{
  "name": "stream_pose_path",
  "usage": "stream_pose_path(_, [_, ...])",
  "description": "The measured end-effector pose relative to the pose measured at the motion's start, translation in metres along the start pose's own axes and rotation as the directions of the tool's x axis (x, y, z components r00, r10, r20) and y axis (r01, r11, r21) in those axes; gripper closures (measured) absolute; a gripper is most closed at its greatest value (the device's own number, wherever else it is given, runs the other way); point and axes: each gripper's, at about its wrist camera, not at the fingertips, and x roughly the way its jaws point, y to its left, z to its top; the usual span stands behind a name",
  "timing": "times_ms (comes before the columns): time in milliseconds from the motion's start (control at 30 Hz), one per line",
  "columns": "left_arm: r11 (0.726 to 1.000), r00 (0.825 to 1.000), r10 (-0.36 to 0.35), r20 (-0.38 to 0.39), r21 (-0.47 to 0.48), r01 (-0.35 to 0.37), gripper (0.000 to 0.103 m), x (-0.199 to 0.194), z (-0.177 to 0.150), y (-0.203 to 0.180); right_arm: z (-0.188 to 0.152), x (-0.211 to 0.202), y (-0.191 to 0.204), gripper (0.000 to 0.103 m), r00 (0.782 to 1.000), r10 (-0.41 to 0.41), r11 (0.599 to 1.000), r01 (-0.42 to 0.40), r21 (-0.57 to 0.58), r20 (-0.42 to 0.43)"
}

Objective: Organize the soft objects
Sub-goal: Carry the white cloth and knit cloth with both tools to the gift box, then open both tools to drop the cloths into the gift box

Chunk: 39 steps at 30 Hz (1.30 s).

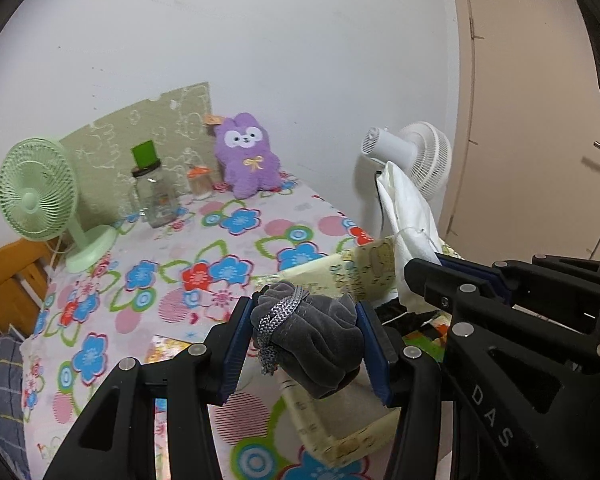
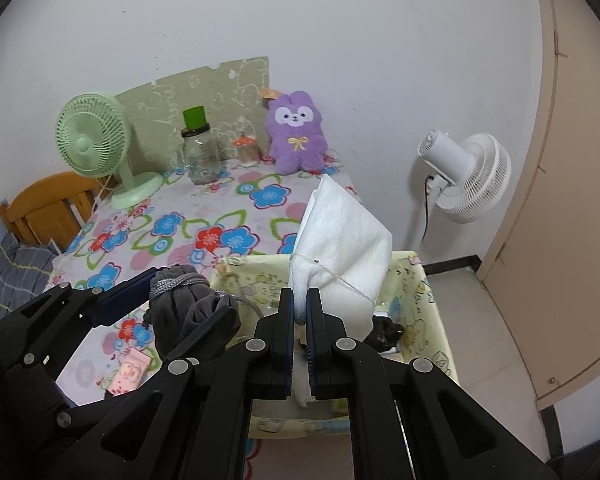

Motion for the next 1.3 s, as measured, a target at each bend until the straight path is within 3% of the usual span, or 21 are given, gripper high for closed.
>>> stream_pose_path(367, [0.999,0.997,-0.045,-0.066,0.006,0.045,0.048,0.033,-0.003,-0.021,-0.009,0.022,-0.028,0.095,0.998,-0.020,0.999,0.022,0.031,-0.059])
stream_pose_path(467, [0.999,0.995,-0.034,-0.098,0.004,0.034,0.040,0.040,-0.005,-0.021,-0.013,0.030,-0.031,0.094,0.997,0.003,0.999,0.001,0.052,-0.081])
stream_pose_path(500, [0.999,0.994,-0.038,-0.103,0.005,0.039,0.032,0.040,-0.006,-0.021,-0.013,0.031,-0.033,0.093,0.996,0.014,0.998,-0.009,0.061,-0.085])
stream_pose_path(567, [0.999,0.994,-0.043,-0.104,0.007,0.044,0.026,0.040,-0.007,-0.021,-0.015,0.035,-0.034,0.088,0.994,0.044,0.996,-0.037,0.078,-0.098])
stream_pose_path(633, [0.999,0.994,-0.036,-0.103,0.008,0.037,0.019,0.038,-0.009,-0.020,-0.015,0.036,-0.033,0.073,0.994,0.048,0.996,-0.040,0.081,-0.102])
stream_pose_path(767, [1.000,0.994,-0.001,-0.113,0.023,0.003,0.014,0.037,-0.011,-0.018,-0.017,0.036,-0.030,0.053,0.995,0.009,0.997,-0.001,0.080,-0.097])
stream_pose_path(833, [1.000,0.994,-0.029,-0.109,0.007,0.030,0.009,0.034,-0.012,-0.015,-0.018,0.035,-0.030,0.023,0.996,0.025,0.997,-0.017,0.081,-0.091])
stream_pose_path(867, [0.999,0.994,-0.031,-0.105,0.001,0.032,0.009,0.032,-0.013,-0.013,-0.018,0.034,-0.029,0.020,0.996,0.036,0.996,-0.028,0.087,-0.085])
stream_pose_path(1000, [1.000,0.996,0.000,-0.089,0.007,0.001,0.007,0.025,-0.014,-0.010,-0.019,0.026,-0.023,0.008,0.999,0.001,0.997,0.002,0.079,-0.039])
stream_pose_path(1300, [1.000,0.997,0.015,-0.069,-0.013,-0.016,0.006,0.008,-0.021,0.003,-0.021,0.012,-0.007,0.004,1.000,-0.009,0.998,0.009,0.056,0.002])
